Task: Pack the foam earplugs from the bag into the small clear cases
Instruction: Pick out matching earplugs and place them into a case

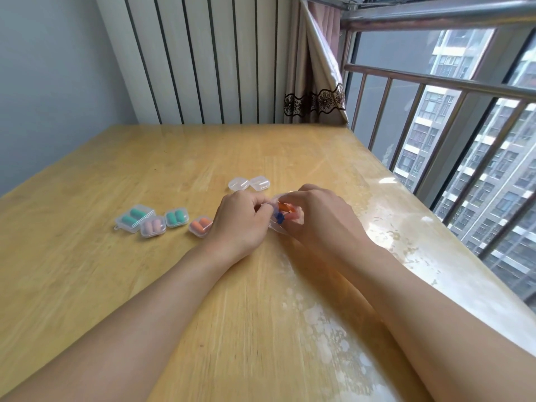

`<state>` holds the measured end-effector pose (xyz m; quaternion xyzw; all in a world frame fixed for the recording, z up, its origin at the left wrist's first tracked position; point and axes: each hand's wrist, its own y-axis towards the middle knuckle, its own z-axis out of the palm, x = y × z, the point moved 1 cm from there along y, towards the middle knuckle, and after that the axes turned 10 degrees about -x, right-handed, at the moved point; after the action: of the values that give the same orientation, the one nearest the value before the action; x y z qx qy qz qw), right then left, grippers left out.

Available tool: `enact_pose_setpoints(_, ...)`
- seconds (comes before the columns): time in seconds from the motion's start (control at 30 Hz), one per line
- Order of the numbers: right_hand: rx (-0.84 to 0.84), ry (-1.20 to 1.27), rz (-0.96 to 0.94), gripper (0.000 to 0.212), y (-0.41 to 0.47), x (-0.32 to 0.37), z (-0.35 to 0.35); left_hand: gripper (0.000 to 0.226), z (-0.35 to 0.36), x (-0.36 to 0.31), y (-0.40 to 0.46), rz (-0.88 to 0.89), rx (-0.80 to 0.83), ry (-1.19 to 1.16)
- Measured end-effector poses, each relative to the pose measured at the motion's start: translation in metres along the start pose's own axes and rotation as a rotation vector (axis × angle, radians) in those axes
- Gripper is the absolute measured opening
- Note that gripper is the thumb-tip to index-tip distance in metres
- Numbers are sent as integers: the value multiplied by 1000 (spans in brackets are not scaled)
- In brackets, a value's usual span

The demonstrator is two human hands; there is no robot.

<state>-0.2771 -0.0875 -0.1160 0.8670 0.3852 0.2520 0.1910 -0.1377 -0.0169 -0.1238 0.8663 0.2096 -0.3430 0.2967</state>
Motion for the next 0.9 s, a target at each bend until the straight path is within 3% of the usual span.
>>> enact_pose_setpoints(0.4,26,38,-123,18,0,3,-4,19,4,0,-5,-23,-18,-56)
enact_pose_setpoints(0.57,85,97,-66,24,1,1,-9,5,0,-1,-6,-63,48,-201)
enact_pose_setpoints(0.67,111,61,-76,24,1,1,-10,17,-1,1,-6,-70,86,-231)
enact_pose_setpoints(0.8,138,-54,-95,44,2,3,-15,13,0,5,-5,-96,71,-290)
enact_pose_setpoints(0.9,152,-126,-135,39,1,5,-15,16,3,4,-6,-63,30,-236)
